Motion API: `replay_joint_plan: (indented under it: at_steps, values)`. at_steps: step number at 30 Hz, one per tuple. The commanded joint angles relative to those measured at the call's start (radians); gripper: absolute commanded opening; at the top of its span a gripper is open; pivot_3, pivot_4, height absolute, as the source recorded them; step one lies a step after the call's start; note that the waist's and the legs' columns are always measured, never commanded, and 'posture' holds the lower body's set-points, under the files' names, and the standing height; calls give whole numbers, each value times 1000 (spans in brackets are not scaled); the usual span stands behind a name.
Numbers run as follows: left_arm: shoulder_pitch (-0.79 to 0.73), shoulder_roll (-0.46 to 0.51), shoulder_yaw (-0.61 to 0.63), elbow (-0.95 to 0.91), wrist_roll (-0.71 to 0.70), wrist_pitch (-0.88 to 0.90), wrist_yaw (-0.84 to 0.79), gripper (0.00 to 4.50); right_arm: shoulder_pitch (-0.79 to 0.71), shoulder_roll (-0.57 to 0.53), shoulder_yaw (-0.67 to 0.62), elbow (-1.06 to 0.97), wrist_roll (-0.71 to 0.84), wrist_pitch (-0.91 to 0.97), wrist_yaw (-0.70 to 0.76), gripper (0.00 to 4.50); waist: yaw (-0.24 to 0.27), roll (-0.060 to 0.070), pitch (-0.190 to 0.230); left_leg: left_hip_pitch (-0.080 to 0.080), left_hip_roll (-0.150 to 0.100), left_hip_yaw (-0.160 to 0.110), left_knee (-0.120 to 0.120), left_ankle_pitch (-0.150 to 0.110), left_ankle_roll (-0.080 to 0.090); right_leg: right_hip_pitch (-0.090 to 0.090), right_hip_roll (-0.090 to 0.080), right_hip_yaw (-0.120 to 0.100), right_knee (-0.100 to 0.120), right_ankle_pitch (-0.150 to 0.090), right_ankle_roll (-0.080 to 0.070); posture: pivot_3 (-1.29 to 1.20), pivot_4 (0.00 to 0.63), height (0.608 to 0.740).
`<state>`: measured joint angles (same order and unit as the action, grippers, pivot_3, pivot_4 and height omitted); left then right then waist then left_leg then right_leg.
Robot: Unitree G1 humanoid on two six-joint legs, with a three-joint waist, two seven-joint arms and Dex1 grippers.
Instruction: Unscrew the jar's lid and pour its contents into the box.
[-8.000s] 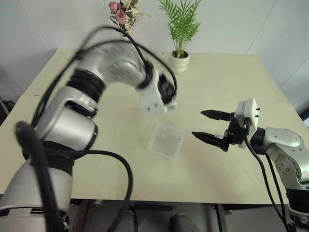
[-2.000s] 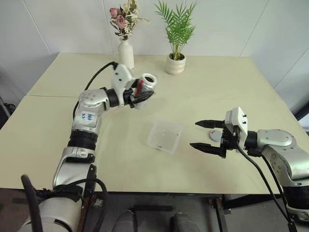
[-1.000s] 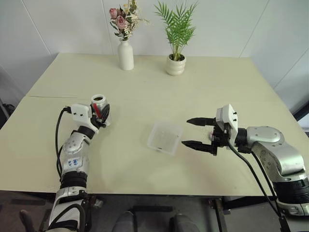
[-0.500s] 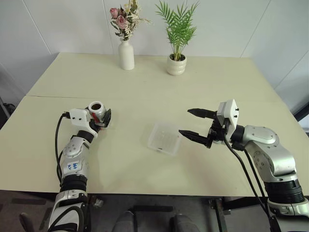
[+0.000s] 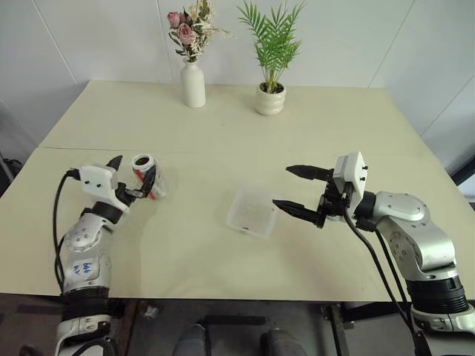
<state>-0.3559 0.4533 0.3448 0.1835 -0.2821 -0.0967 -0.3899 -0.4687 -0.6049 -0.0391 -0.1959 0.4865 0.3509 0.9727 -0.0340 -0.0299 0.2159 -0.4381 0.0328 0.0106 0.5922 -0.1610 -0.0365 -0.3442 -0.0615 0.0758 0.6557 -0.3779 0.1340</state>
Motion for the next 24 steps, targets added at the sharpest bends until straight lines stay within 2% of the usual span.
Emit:
replay_joint_plan:
  at_steps: [1, 4, 6, 10, 11, 15, 19, 24]
  values:
    - [57, 55, 51, -139, -23, 24, -10, 4462, -3, -13, -23, -35, 16, -16, 11, 4500, -1, 0, 0, 0, 0, 0, -1, 0, 0, 0, 0, 0, 0, 0, 0, 0, 150, 740]
    - [130, 124, 100, -242, -65, 67, -60, 4462, 7, -30, -43, -44, 19, -23, 19, 4500, 0, 0, 0, 0, 1, 0, -3, 0, 0, 0, 0, -1, -2, -1, -2, 0, 150, 740]
    - [177, 206, 110, -279, -45, 19, -146, 4462, 15, -53, -56, -52, 21, -24, 32, 4500, 0, 0, 0, 0, 2, 0, -5, -1, -1, -1, -1, -1, -3, -2, -3, 0, 150, 740]
    - [224, 321, 149, -306, -133, 27, -320, 4462, 36, -108, -78, -62, 23, -24, 60, 4500, 3, 0, 0, 0, 4, 1, -10, -3, -5, -1, -2, -2, -5, -3, -6, 0, 150, 740]
    - [222, 339, 152, -312, -193, 58, -377, 4462, 44, -122, -86, -72, 28, -18, 66, 4500, 4, 0, 0, 1, 4, 1, -11, -3, -6, -1, -3, -3, -7, -3, -6, 0, 150, 740]
    - [219, 390, 135, -343, -332, 136, -555, 4462, 71, -163, -122, -105, 47, -4, 77, 4500, 3, 0, 0, 0, 7, 1, -14, -3, -5, -1, -5, -4, -12, -3, -8, 0, 150, 740]
    - [176, 433, 71, -361, -435, 248, -702, 4462, 133, -217, -192, -143, 56, -29, 101, 4500, 5, 0, 0, -1, 11, 1, -15, -4, -6, -2, 0, -5, -13, -5, -10, 0, 150, 740]
    - [167, 442, 5, -367, -429, 286, -802, 4462, 207, -284, -262, -200, 125, 25, 146, 4500, -2, 1, 0, 0, 13, 2, -15, -5, -7, -2, 6, -4, -11, -6, -11, 0, 150, 740]
